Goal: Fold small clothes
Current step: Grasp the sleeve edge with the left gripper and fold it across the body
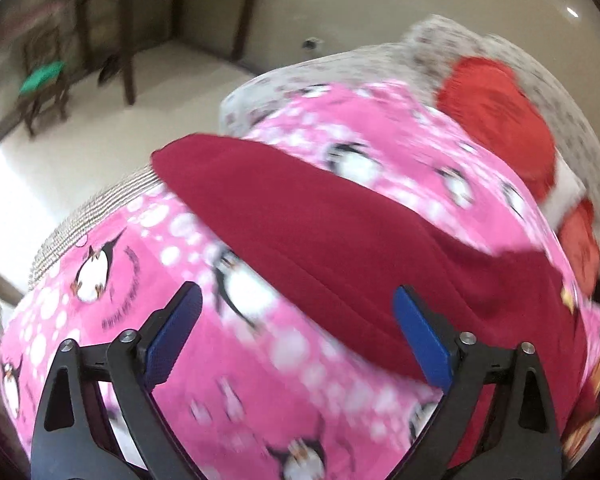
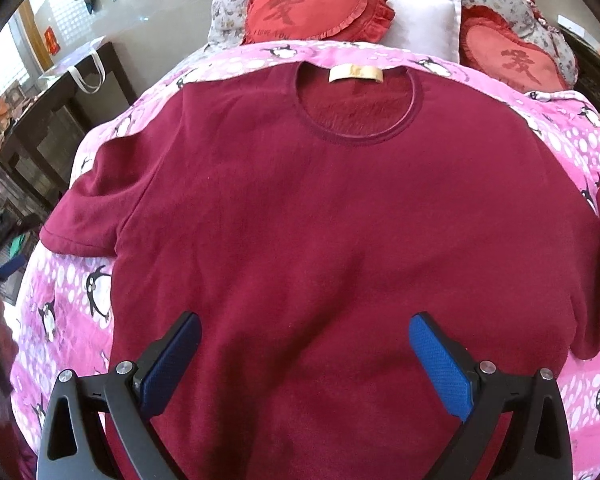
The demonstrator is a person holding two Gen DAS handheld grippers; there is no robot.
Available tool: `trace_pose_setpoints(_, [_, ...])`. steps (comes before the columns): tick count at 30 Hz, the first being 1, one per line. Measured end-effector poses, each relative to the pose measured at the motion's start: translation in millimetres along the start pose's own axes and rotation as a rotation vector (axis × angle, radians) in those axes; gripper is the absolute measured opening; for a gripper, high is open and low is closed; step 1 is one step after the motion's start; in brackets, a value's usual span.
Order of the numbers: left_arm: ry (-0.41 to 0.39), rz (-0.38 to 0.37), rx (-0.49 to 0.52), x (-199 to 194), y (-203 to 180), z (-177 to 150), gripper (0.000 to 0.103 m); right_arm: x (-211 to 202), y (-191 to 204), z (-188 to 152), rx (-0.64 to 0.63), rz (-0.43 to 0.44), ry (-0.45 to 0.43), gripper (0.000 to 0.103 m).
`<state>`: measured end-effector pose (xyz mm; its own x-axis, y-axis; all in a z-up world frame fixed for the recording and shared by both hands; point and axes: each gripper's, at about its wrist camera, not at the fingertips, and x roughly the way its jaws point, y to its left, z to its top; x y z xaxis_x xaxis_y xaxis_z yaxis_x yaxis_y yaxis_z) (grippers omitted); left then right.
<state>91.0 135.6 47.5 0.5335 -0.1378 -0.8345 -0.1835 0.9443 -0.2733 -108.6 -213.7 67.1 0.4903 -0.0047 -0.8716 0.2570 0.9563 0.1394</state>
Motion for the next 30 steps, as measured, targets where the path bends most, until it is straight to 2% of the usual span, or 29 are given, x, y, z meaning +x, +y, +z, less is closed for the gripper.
trace_pose_setpoints(2, [0.023,0.007,-0.081,19,15,13,0.084,2,0,0,-0.003,0.000,0.004,0.103])
trace_pose_setpoints(4, [0.044,0.000,-0.142,36,26,23,0.082,2,-1,0,-0.003,-0.002,0.007,0.103])
trace_pose_setpoints(6, [0.018,0.002,-0.162,42,27,28,0.078,3,-3,-1,0.001,-0.002,0.012,0.103])
trace_pose_setpoints(8, [0.003,0.000,-0.147,48,22,36,0.046,5,-8,0,0.010,-0.001,0.019,0.103])
trace_pose_setpoints(9, [0.011,-0.003,-0.142,52,20,40,0.038,5,-9,0,0.014,-0.001,0.022,0.103])
trace_pose_setpoints(10, [0.015,-0.011,-0.147,54,20,43,0.020,6,-12,0,0.021,0.001,0.026,0.103])
trace_pose_setpoints(11, [0.019,-0.027,-0.155,53,19,45,0.009,6,-15,-1,0.027,0.002,0.028,0.103])
trace_pose_setpoints(13, [0.015,-0.066,-0.156,43,13,49,0.008,3,-20,-1,0.034,0.005,0.022,0.103])
trace_pose_setpoints(15, [-0.042,-0.114,-0.108,14,-10,49,0.007,-5,-26,0,0.039,-0.003,-0.002,0.103])
trace_pose_setpoints(18, [-0.125,-0.208,0.021,-36,-61,37,0.007,-17,-39,4,0.056,-0.026,-0.042,0.103])
trace_pose_setpoints(21, [-0.171,-0.317,0.203,-80,-134,6,0.007,-29,-59,10,0.093,-0.037,-0.070,0.103])
trace_pose_setpoints(22, [-0.165,-0.371,0.290,-92,-166,-14,0.007,-35,-69,11,0.112,-0.045,-0.083,0.103])
trace_pose_setpoints(24, [-0.144,-0.430,0.418,-102,-209,-49,0.007,-44,-86,11,0.146,-0.064,-0.100,0.103])
trace_pose_setpoints(26, [-0.104,-0.483,0.573,-102,-259,-100,0.007,-49,-107,9,0.188,-0.095,-0.103,0.103])
trace_pose_setpoints(27, [-0.088,-0.487,0.608,-98,-272,-114,0.007,-52,-117,8,0.212,-0.107,-0.103,0.103])
trace_pose_setpoints(30, [0.043,-0.487,0.742,-66,-309,-170,0.008,-59,-151,0,0.295,-0.110,-0.108,0.103])
